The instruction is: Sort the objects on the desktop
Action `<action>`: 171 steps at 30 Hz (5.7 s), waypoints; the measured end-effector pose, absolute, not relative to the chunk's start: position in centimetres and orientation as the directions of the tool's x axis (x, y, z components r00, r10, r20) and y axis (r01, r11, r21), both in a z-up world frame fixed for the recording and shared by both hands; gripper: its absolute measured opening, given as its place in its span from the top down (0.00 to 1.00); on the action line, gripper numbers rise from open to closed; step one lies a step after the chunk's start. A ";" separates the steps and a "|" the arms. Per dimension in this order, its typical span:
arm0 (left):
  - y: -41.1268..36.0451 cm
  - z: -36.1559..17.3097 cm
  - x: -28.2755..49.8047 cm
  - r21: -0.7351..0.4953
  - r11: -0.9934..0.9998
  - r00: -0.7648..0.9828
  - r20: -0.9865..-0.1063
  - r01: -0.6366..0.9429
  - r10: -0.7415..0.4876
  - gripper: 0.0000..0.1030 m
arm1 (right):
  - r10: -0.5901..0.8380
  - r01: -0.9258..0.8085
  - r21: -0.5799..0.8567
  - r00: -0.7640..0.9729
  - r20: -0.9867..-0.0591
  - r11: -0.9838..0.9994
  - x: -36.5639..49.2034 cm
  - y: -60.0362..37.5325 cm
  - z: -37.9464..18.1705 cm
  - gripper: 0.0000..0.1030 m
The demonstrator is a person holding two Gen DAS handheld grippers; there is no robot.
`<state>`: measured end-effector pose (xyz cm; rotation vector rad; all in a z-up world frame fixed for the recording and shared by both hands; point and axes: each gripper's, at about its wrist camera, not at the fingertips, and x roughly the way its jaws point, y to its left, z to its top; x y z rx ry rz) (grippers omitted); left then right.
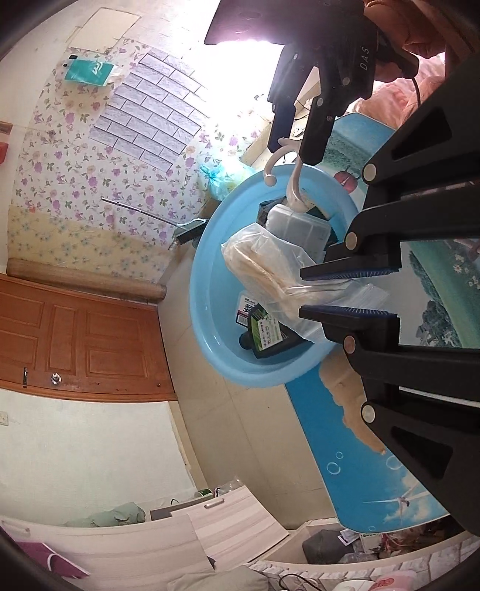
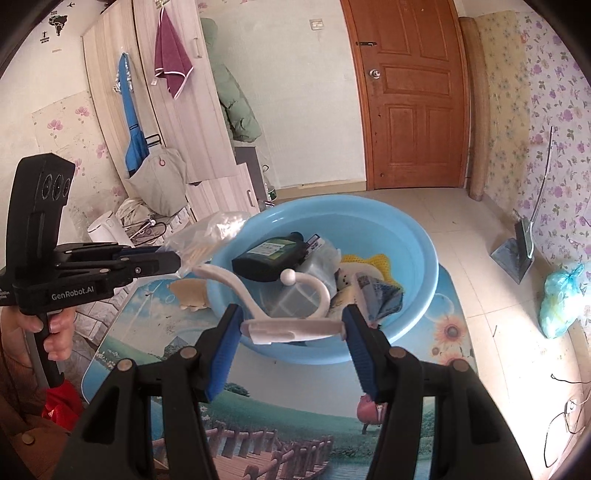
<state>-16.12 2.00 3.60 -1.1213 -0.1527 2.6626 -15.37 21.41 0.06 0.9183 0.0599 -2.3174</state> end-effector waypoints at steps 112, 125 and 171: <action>4.5 5.8 -18.8 -0.117 -0.980 -0.710 -0.675 -0.162 0.198 0.04 | -0.550 0.471 0.301 -0.588 -0.593 -0.829 -20.0 23.0 -0.9 0.30; 3.1 7.1 -10.5 -0.101 -0.994 -0.757 -0.646 -0.042 0.098 0.00 | -0.541 0.482 0.273 -0.602 -0.587 -0.832 -15.1 21.9 1.2 0.29; 1.7 2.8 0.4 -0.091 -0.995 -0.762 -0.647 0.046 0.024 0.00 | -0.387 0.406 0.106 -0.712 -0.586 -0.908 -6.0 21.1 0.1 0.00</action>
